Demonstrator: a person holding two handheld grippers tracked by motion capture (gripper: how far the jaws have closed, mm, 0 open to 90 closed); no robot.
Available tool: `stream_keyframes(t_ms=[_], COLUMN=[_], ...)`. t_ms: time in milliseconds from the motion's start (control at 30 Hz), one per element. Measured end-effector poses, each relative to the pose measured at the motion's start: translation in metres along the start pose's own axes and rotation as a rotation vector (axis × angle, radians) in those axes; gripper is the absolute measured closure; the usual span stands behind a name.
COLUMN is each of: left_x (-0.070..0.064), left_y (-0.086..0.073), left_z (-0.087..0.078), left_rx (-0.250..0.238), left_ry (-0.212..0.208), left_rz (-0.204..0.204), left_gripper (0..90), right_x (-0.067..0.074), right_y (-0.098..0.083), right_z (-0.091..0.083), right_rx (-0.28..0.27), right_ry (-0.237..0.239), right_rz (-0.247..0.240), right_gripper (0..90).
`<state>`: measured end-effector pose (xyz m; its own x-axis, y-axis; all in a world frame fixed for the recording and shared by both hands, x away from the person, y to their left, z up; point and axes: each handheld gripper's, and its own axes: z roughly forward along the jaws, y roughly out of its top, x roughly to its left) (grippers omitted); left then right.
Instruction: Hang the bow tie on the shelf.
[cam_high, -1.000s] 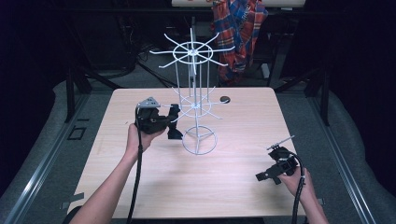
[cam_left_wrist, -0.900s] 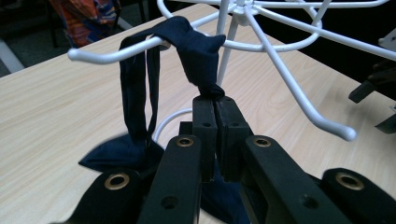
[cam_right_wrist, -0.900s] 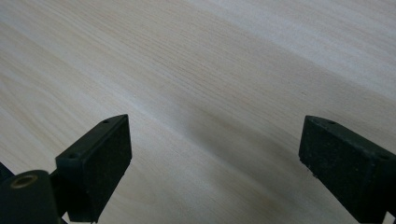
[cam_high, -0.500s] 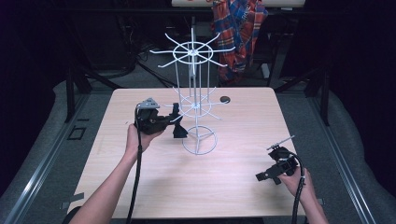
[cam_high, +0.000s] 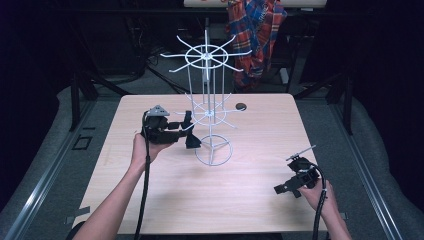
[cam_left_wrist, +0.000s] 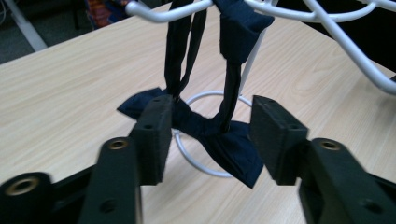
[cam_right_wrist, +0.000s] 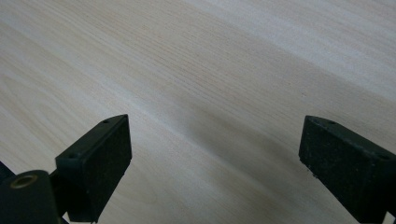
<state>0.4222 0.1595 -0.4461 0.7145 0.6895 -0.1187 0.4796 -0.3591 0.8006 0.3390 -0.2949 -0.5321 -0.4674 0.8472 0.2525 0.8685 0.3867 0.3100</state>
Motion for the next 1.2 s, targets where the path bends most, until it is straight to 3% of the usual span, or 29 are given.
stream_keyframes(t_ms=[200,433,633,767,800,1000,1200], left_x=[0.005,0.006,0.012,0.016,0.016,0.013,0.005], left_y=[-0.003,-0.008,-0.015,-0.020,-0.023,-0.036,-0.047], left_z=[-0.011,-0.022,-0.036,-0.042,-0.042,-0.046,-0.046], left_rx=[0.024,0.061,0.075,0.105,0.111,0.168,0.231], left_ry=[0.021,0.081,0.159,0.172,0.185,0.203,0.228], left_rz=[-0.020,-0.033,-0.077,-0.094,-0.099,-0.096,-0.066], left_gripper=[35.7,25.5,19.6,16.8,16.2,14.4,10.3], right_x=[0.000,0.000,-0.001,0.000,0.001,0.001,0.001], right_y=[0.000,0.000,0.000,0.001,0.000,-0.001,0.000], right_z=[-0.001,-0.001,-0.002,-0.002,-0.001,0.000,-0.001], right_rx=[0.007,0.009,0.020,0.021,-0.005,-0.009,-0.008], right_ry=[-0.008,-0.001,-0.012,-0.012,-0.013,-0.013,-0.015], right_rz=[-0.003,-0.008,-0.018,-0.018,0.001,0.003,-0.001], right_gripper=[9.0,9.0,9.0,9.0,9.0,9.0,9.0])
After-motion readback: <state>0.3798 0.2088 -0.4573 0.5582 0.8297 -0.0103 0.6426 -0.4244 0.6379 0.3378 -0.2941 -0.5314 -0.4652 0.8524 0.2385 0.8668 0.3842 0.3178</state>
